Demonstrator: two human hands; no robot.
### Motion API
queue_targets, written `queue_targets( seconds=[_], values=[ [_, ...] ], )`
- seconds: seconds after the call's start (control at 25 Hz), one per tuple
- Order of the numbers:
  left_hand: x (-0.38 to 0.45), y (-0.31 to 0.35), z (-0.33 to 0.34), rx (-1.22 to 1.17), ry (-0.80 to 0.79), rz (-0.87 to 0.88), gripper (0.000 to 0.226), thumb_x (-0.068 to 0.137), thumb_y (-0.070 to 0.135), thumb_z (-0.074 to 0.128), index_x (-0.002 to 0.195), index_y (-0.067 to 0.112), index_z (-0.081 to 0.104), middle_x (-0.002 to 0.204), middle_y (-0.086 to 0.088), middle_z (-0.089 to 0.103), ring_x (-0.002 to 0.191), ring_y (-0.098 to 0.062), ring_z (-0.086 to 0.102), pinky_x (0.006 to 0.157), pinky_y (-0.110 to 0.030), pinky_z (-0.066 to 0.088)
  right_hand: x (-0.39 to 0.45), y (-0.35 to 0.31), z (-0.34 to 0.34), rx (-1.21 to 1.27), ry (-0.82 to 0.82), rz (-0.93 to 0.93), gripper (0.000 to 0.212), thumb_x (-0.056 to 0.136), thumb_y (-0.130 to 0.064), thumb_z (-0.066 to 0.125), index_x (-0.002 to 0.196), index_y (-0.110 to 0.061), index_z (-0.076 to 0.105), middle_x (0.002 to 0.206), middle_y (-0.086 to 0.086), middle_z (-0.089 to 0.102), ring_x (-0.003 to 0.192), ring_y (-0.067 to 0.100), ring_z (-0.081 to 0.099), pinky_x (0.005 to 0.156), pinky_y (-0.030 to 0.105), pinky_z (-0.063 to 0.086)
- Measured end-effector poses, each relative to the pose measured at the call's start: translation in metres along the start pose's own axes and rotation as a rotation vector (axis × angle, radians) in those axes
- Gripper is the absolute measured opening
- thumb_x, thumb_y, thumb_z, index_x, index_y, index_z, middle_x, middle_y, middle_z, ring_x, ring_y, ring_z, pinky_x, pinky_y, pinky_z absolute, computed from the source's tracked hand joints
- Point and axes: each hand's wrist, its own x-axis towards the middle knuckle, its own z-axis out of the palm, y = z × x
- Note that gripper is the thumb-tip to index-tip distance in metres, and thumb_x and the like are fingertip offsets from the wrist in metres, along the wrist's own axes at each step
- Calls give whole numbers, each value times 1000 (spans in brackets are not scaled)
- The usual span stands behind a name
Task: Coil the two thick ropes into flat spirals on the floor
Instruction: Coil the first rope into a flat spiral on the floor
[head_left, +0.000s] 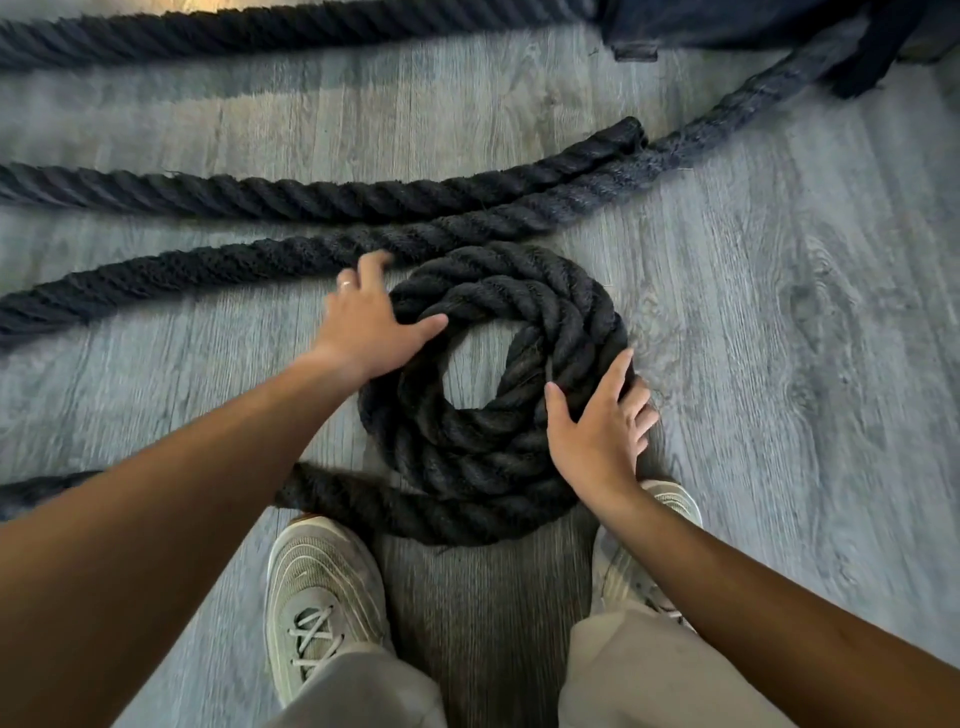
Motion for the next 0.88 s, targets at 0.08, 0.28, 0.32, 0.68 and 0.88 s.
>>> queue_targets(
  seconds=[0.08,0.28,0.32,0.68,0.88],
  values=[
    [10,6,-3,37,-77,119,89,87,56,68,159,35,19,153,-18,42,138,-36,44,113,-44,38,0,-1,1,-9,-6,-17,95,97,-55,52,161,-16,-6,156,21,19,137,41,21,110,55,24],
    [-3,-9,0,-57,-63,-78,92,85,57,70,158,38,15,148,-19,41,126,-38,53,98,-45,50,49,-15,-21,-126,-141,-227,92,96,-55,54,162,-23,-2,160,13,14,144,36,15,118,54,21],
    [-13,-15,3,-116,-62,-149,98,84,57,72,158,38,11,147,-18,42,122,-39,55,89,-45,55,68,-24,-29,-148,-209,-294,90,96,-54,55,162,-27,-1,162,8,13,147,33,13,119,53,21],
    [-19,-40,10,-355,-166,-334,110,74,58,81,155,40,8,160,-14,32,130,-37,50,94,-48,51,71,-42,-29,-91,-82,-317,69,97,-55,53,157,-34,26,164,3,17,148,31,14,118,55,20],
    [28,-38,-14,-351,-34,-153,60,96,39,65,151,32,43,139,-9,59,116,-31,62,95,-50,56,23,10,-25,104,-99,131,72,100,-56,43,160,-28,17,162,14,16,148,39,14,114,59,27]
  ],
)
